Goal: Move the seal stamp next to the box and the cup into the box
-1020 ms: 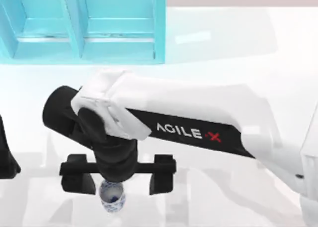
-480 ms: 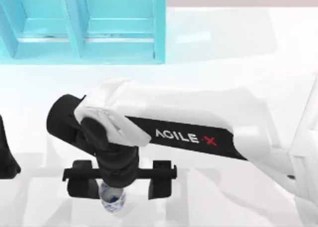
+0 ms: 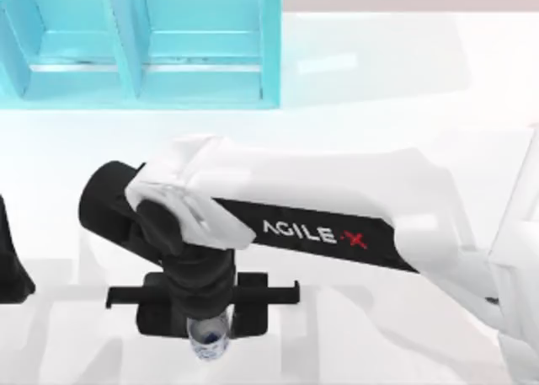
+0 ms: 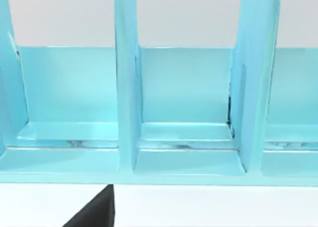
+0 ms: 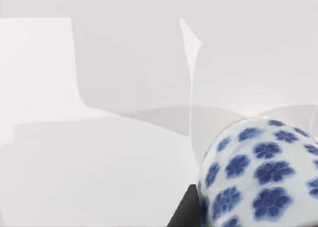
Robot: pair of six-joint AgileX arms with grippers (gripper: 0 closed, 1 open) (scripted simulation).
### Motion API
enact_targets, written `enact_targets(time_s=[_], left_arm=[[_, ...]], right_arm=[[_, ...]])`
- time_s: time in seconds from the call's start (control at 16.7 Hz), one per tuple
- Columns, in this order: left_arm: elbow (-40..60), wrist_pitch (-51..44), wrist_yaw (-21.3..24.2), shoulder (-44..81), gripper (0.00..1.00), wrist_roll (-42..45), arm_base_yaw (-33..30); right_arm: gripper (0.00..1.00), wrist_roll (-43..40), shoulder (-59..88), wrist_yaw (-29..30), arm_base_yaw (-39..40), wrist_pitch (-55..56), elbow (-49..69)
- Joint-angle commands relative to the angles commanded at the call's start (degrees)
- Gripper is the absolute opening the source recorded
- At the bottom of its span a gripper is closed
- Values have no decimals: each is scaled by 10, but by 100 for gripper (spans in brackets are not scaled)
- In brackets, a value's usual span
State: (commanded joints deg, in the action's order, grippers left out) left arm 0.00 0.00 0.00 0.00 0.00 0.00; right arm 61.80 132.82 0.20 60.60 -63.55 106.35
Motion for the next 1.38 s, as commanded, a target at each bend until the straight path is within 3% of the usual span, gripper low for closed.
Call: enact_targets(time_s=[0.12, 0.18, 0.78, 1.38], left_arm=[[0, 0, 0, 0, 100, 0, 0], [0, 0, 0, 0, 100, 0, 0], [0, 0, 0, 0, 100, 0, 0], [0, 0, 0, 0, 100, 0, 0]], right_arm=[[2, 0, 0, 0, 0, 0, 0], [0, 0, 0, 0, 0, 0, 0], [0, -3, -9, 0, -4, -4, -5], [0, -72, -222, -2, -71, -97, -123]])
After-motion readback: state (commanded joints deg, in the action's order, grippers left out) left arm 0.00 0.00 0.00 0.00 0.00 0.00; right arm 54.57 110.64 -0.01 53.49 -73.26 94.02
